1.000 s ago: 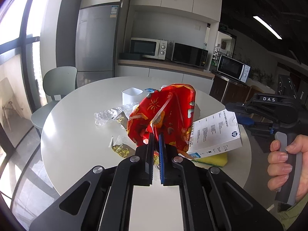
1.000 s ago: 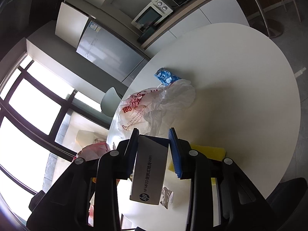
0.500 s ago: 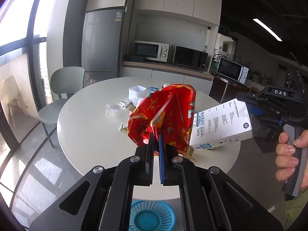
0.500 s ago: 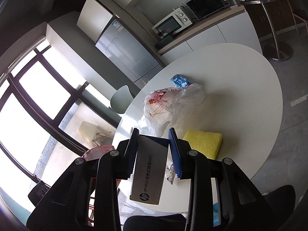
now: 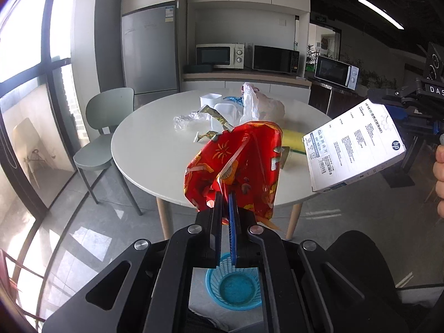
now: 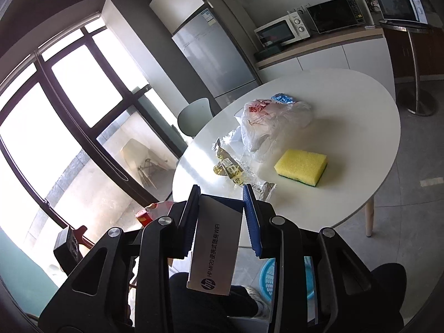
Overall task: Collect trash
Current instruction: 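Carry the red bag and white box down over the blue basket with both grippers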
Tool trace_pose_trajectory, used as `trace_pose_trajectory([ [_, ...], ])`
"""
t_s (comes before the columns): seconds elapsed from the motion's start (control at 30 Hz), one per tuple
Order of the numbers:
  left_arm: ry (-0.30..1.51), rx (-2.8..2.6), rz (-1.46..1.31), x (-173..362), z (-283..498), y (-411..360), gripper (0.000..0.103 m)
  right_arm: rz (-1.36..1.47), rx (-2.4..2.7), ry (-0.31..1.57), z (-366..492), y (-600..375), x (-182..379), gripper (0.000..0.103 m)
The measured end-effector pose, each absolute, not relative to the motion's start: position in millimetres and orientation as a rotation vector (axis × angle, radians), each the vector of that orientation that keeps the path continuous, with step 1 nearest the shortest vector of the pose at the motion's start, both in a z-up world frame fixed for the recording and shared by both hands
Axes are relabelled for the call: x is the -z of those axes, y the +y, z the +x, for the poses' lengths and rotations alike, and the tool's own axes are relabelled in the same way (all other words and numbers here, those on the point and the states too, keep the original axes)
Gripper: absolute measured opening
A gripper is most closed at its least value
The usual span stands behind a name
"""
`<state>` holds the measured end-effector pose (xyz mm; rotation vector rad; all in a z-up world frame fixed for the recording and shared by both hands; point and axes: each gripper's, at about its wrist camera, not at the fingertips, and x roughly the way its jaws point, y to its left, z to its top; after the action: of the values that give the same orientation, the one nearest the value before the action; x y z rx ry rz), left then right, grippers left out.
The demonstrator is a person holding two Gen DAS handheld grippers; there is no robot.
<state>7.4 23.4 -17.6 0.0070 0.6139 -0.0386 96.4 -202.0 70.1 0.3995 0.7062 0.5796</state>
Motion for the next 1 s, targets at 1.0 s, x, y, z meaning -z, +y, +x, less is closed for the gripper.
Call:
trace_pose_trajectory([
  [1.0,1.135,0.090,-0.070,231,61,20,0.003,0.032,-0.440,1.053,92,-134,162,0.030],
])
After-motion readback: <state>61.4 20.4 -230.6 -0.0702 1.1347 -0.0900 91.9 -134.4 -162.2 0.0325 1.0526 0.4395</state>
